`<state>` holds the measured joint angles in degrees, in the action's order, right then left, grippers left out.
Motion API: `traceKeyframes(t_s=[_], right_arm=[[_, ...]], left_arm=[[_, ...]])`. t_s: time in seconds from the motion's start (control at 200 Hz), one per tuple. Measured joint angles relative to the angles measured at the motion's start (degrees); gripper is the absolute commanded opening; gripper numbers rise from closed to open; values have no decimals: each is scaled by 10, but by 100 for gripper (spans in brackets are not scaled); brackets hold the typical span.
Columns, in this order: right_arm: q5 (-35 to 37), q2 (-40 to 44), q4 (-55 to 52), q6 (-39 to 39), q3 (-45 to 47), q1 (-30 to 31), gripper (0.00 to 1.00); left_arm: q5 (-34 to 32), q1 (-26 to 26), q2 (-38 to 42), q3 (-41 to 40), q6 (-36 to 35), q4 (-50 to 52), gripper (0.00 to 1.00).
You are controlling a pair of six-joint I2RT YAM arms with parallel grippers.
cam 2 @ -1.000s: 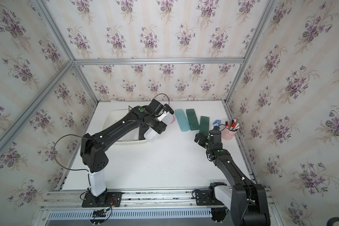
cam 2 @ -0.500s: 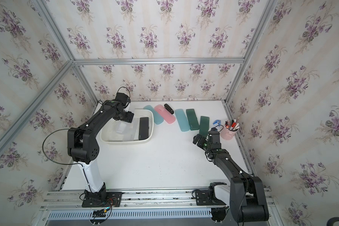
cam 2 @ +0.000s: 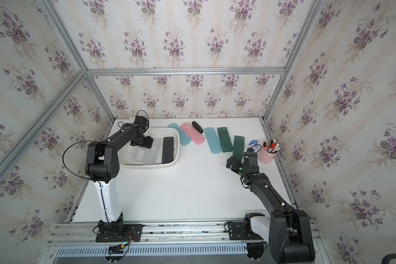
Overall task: Put the pencil case into the storage box
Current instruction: Place the pencil case at the storage box.
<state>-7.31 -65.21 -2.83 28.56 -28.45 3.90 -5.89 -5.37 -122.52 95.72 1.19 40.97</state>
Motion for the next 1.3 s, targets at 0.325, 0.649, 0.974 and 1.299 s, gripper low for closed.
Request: traceKeyframes(t_s=[0.325,0.649,0.974,1.299], right_arm=[[2,1,0,0,0,0,100],[4,4,0,0,-1,0,100],[4,6,-5,0,-7,0,100],[5,3,-20,-7,-26,0,100]], left_arm=[[14,2,-9,4,6,-17,86],[44,-17,-13,9,14,-30,99],[17,-17,29,-12,23,-1,99],[-42,2,107,-19,37,19,99]])
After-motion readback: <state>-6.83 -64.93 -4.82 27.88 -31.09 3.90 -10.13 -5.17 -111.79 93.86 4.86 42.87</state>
